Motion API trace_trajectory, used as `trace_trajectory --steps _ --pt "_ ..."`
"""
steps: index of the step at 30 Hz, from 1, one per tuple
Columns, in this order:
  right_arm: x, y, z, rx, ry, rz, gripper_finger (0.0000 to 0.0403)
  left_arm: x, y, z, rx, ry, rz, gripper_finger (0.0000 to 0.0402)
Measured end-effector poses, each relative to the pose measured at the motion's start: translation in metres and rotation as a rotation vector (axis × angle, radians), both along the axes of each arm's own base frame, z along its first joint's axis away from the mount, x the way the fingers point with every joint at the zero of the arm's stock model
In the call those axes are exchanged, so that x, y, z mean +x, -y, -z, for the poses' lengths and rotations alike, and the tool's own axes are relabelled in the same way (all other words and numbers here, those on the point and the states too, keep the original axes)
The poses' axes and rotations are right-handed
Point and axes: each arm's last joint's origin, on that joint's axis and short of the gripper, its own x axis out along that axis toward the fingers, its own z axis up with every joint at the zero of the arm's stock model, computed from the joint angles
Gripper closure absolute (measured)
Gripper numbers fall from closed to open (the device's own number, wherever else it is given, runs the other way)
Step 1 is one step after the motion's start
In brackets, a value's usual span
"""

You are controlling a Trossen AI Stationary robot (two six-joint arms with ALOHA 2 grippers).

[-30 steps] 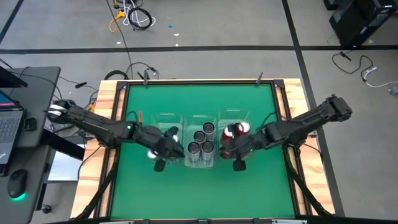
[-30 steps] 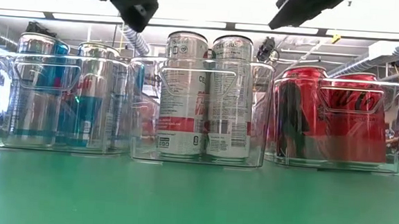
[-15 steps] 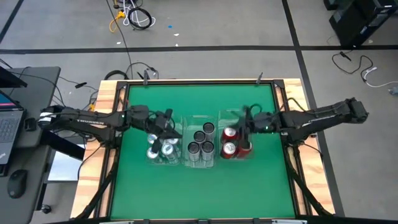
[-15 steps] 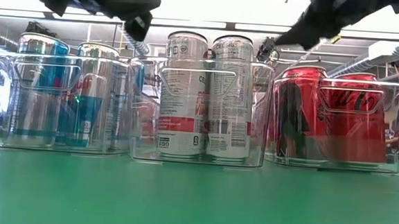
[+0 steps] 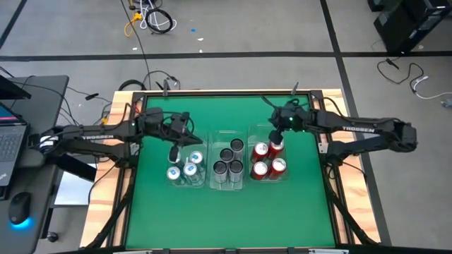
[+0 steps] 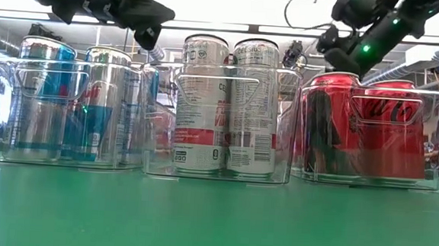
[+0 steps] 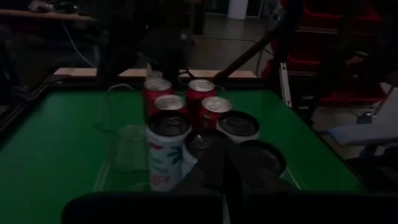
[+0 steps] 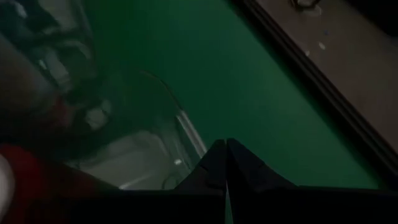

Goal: Sort soda cans
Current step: Adjust the transparent bins

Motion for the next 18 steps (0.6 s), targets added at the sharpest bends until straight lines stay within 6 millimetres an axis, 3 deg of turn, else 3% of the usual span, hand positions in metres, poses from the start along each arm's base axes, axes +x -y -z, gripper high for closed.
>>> trace_trajectory --steps 9,18 --pt "-0.006 0.016 0.016 0.081 -0.107 0.112 0.0403 -0.004 -0.012 0.003 0.002 -0.029 -0.028 0.0402" --pt "-0.002 0.013 0.021 0.152 -0.113 0.086 0.0403 -0.004 -0.012 0.003 0.007 -0.028 -0.028 0.0402"
